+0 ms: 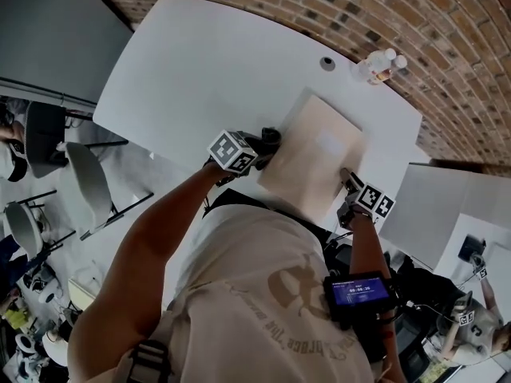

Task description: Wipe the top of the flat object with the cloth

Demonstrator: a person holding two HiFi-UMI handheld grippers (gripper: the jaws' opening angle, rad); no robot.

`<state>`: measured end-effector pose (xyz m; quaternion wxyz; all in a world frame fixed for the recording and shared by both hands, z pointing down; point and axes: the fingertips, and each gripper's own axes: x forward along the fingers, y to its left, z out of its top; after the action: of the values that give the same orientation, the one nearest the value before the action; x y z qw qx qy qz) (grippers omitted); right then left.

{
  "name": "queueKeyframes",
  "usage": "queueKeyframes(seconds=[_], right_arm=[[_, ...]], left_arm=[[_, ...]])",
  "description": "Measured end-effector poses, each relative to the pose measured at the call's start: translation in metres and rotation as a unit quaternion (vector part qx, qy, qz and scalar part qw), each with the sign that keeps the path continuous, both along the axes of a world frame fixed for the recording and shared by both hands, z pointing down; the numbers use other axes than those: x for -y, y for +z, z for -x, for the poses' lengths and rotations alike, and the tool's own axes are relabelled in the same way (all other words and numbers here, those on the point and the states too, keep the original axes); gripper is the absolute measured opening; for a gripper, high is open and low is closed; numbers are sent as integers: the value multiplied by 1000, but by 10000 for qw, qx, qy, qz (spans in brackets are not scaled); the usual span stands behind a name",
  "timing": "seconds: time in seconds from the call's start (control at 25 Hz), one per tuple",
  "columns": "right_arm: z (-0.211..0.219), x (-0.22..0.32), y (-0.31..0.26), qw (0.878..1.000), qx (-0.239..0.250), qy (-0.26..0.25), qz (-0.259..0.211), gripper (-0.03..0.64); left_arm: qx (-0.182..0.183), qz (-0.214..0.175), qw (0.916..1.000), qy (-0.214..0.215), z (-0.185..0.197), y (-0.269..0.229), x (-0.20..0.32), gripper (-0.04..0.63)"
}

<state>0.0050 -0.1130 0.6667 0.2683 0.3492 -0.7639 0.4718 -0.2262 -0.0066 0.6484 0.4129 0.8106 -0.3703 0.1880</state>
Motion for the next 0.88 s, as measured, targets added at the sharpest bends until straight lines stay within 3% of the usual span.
queueKeyframes(seconds=[0.24, 0.76, 0.88], right_arm=[[1, 0, -1, 9999, -27, -58, -161, 193], [-4, 0, -3, 9993, 59, -180, -334, 193], [-4, -1, -3, 9991, 82, -185, -374, 193]], left_arm=[[63, -13, 9998, -180, -3, -1, -36, 103], [448, 432, 9960, -637, -18, 1, -108, 103], [366, 500, 9939, -907, -22, 2, -124, 104]])
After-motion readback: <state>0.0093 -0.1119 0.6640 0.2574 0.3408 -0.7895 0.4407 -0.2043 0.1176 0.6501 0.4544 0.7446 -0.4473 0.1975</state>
